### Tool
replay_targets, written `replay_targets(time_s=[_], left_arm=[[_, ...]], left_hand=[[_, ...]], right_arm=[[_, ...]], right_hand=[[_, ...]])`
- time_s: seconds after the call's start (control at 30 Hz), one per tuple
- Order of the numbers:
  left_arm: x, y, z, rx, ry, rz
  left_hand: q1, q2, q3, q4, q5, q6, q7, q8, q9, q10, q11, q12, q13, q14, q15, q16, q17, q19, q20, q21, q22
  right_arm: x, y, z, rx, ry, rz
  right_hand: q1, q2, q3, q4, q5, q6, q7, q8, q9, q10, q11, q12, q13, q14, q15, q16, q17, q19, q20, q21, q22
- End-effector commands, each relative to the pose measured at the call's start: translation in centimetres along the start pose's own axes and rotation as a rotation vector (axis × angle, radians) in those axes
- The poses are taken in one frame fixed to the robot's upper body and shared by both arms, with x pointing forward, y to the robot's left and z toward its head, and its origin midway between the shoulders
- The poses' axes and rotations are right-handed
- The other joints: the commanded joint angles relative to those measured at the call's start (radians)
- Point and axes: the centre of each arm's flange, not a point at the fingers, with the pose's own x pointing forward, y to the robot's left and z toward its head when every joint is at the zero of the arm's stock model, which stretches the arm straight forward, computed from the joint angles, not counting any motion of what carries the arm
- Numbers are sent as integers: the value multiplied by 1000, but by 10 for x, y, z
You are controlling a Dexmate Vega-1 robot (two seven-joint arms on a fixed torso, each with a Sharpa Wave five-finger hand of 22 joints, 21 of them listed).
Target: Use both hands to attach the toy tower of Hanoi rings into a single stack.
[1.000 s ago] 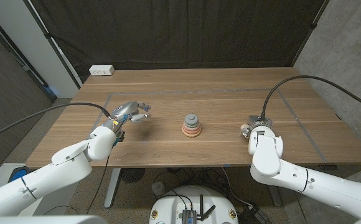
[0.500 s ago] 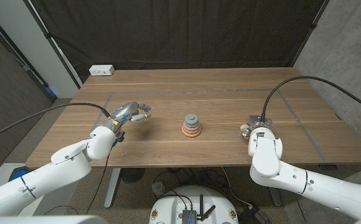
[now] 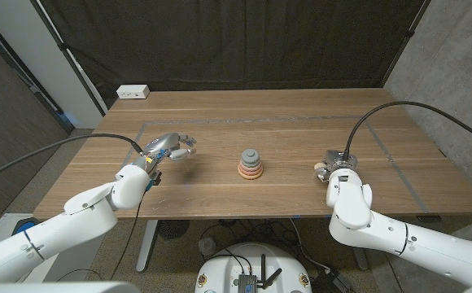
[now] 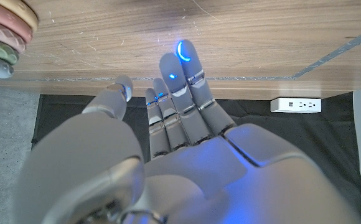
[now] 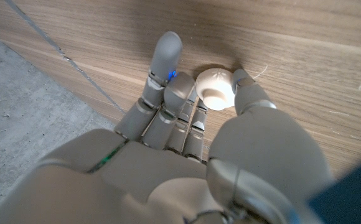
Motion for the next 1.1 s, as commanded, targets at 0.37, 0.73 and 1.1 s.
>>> replay_targets(time_s=[0.37, 0.73, 1.1], left_arm=[[2, 0, 1, 3, -8, -6], [1, 2, 2, 4, -6, 7], [1, 4, 3, 7, -5, 10]], left_hand=[[-18, -2, 13, -3, 4, 14, -1, -2, 2, 13, 3, -2, 3, 13, -91, -1, -1, 10, -84, -4, 1], [-22, -4, 18, -4, 4, 17, -1, -3, 2, 17, 0, -1, 5, 14, -91, 0, 0, 10, -83, -4, 2], [-26, -6, 22, -6, 4, 21, -1, -3, 2, 22, -1, -2, 4, 14, -91, 0, -1, 9, -83, -4, 2]], right_arm=[[-5, -14, -5, 38, -24, -38], [-9, -23, -6, 39, -36, -56], [-15, -33, -6, 40, -52, -62]], right_hand=[[31, 34, 24, -6, 13, 38, -11, 9, 5, 64, -40, 0, 14, 18, 0, 23, 4, 19, -18, 2, 5], [42, 35, 35, -9, 21, 43, -8, 10, 6, 70, -40, -4, 22, 19, 1, 39, 4, 27, -17, 6, 10], [46, 36, 42, -8, 27, 47, -1, 11, 6, 79, -37, -8, 27, 20, 1, 54, 3, 32, -17, 11, 14]])
